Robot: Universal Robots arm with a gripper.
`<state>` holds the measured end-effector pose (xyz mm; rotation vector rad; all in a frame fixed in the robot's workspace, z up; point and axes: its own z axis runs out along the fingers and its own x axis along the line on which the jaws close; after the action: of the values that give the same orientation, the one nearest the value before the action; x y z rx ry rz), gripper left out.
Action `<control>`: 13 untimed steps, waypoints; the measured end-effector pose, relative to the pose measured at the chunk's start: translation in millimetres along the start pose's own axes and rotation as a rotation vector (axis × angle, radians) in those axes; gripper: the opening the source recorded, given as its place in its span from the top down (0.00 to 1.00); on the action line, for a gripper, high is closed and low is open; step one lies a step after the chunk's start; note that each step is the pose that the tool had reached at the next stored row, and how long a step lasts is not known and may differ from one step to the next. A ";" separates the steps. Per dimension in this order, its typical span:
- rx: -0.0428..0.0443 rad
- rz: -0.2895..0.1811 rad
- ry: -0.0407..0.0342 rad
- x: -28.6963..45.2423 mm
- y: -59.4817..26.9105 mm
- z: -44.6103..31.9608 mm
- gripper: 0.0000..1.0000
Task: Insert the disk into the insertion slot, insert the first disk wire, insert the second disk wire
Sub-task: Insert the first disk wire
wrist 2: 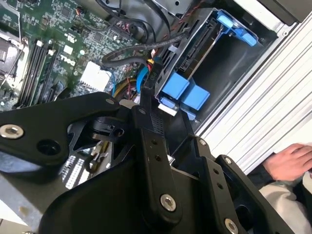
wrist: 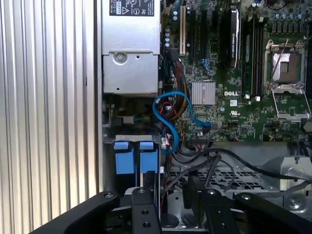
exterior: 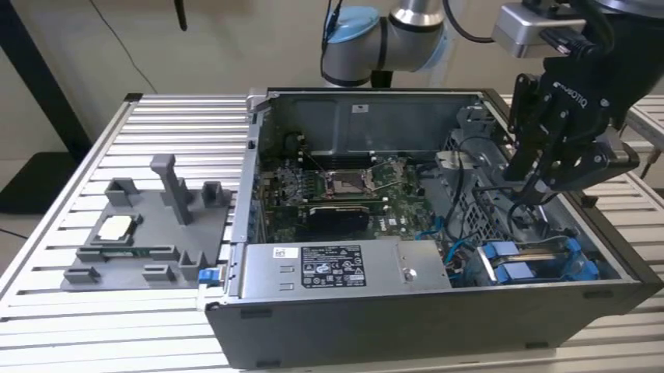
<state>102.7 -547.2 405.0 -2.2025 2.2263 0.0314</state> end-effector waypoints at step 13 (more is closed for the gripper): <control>0.0180 -0.046 -0.0553 -0.4 0.0 7.0 0.59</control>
<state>102.6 -546.7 398.0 -2.2148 2.1383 0.0707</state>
